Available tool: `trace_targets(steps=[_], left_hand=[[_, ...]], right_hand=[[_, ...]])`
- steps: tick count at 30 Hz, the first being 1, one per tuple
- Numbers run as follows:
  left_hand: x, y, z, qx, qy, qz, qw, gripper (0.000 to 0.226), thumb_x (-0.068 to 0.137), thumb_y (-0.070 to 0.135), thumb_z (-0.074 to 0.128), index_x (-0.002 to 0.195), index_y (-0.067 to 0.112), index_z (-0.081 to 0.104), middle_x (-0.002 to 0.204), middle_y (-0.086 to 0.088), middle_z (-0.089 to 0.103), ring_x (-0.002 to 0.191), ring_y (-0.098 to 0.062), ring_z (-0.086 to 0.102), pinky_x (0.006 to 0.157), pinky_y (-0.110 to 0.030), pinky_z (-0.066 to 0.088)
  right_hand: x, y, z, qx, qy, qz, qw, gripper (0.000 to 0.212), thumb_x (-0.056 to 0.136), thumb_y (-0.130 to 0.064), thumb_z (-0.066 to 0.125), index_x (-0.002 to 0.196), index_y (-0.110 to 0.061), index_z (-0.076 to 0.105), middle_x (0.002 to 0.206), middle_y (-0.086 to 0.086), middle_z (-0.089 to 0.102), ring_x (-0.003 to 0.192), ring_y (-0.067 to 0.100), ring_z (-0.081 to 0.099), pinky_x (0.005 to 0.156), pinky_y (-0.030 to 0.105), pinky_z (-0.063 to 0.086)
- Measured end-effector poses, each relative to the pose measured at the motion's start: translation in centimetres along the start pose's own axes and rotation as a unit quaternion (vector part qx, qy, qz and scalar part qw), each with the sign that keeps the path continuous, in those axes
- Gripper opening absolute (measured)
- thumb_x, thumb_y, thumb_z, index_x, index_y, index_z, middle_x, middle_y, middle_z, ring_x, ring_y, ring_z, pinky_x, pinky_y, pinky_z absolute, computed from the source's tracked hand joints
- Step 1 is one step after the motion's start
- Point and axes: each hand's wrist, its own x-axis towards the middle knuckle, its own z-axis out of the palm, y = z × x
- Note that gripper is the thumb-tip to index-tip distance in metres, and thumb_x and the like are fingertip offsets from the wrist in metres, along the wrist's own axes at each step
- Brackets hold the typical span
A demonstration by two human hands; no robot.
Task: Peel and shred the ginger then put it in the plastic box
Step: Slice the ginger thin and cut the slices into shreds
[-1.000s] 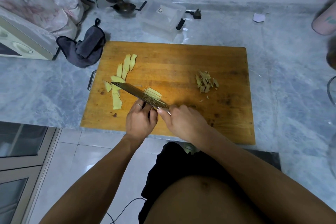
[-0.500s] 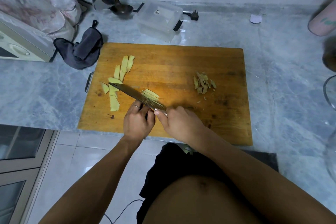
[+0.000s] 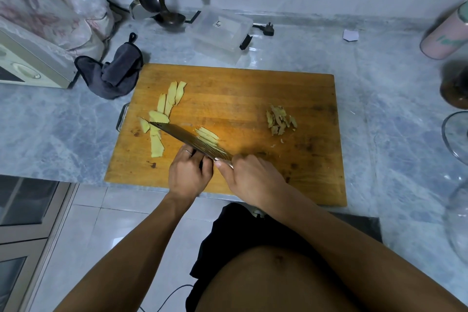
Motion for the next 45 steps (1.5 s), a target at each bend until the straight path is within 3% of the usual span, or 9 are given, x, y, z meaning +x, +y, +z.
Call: trace_targets(steps=[8,16,24,31,36,41,45], left_hand=[[-0.1,-0.4,0.3,-0.001,-0.009,-0.002,1.000,0.027,0.087,0.021,0.051,0.083,0.006,0.073,0.093,-0.015,0.065,0.082,-0.034,0.064,0.059,-0.028,0.047],[0.0,-0.5,0.5,-0.013,0.033,0.043,0.998,0.013,0.085,0.010,0.059,0.085,0.004,0.071,0.089,-0.013,0.065,0.093,-0.028,0.057,0.067,-0.033,0.051],[-0.1,-0.2,0.1,-0.023,0.026,0.030,0.999,0.030,0.088,0.020,0.046,0.079,0.004,0.070,0.084,-0.012,0.065,0.085,-0.034,0.062,0.061,-0.030,0.048],[-0.2,-0.7,0.4,-0.013,0.022,0.033,0.999,0.018,0.085,0.015,0.056,0.079,0.004,0.069,0.083,-0.012,0.063,0.084,-0.031,0.059,0.061,-0.028,0.046],[-0.1,-0.8,0.6,-0.009,0.018,0.039,0.999,0.021,0.086,0.015,0.054,0.089,0.006,0.073,0.095,-0.012,0.066,0.097,-0.027,0.057,0.068,-0.032,0.050],[-0.2,-0.7,0.3,-0.008,0.001,0.008,1.000,0.032,0.088,0.023,0.047,0.090,0.007,0.074,0.097,-0.016,0.065,0.091,-0.034,0.063,0.063,-0.032,0.051],[-0.1,-0.6,0.3,-0.004,0.012,0.014,1.000,0.022,0.086,0.017,0.054,0.085,0.006,0.073,0.092,-0.015,0.064,0.087,-0.033,0.061,0.062,-0.029,0.048]], right_hand=[[0.9,-0.4,0.7,0.020,-0.009,0.018,1.000,0.058,0.105,-0.054,0.027,0.106,-0.006,0.060,0.104,0.019,0.067,0.099,0.039,0.064,0.067,0.033,0.034],[1.0,-0.2,0.4,0.018,-0.012,0.021,1.000,0.059,0.105,-0.055,0.027,0.106,-0.006,0.060,0.104,0.020,0.066,0.098,0.040,0.064,0.067,0.034,0.035],[0.1,-0.5,0.1,0.005,-0.013,0.023,1.000,0.059,0.105,-0.055,0.026,0.104,-0.007,0.060,0.103,0.017,0.066,0.096,0.036,0.064,0.067,0.032,0.035],[1.0,-0.9,0.9,0.018,0.000,0.021,1.000,0.057,0.105,-0.054,0.027,0.104,-0.007,0.060,0.101,0.018,0.066,0.095,0.038,0.065,0.067,0.033,0.036],[0.8,-0.6,0.5,0.018,-0.005,0.026,0.999,0.057,0.105,-0.054,0.028,0.104,-0.006,0.060,0.103,0.019,0.066,0.096,0.039,0.064,0.068,0.033,0.036],[0.1,-0.6,0.5,0.017,-0.004,0.025,1.000,0.057,0.105,-0.054,0.029,0.101,-0.006,0.060,0.101,0.019,0.066,0.094,0.039,0.064,0.066,0.032,0.034],[0.5,-0.7,0.8,0.025,-0.006,0.029,0.999,0.058,0.104,-0.054,0.028,0.102,-0.006,0.060,0.101,0.018,0.066,0.094,0.039,0.064,0.066,0.032,0.035]])
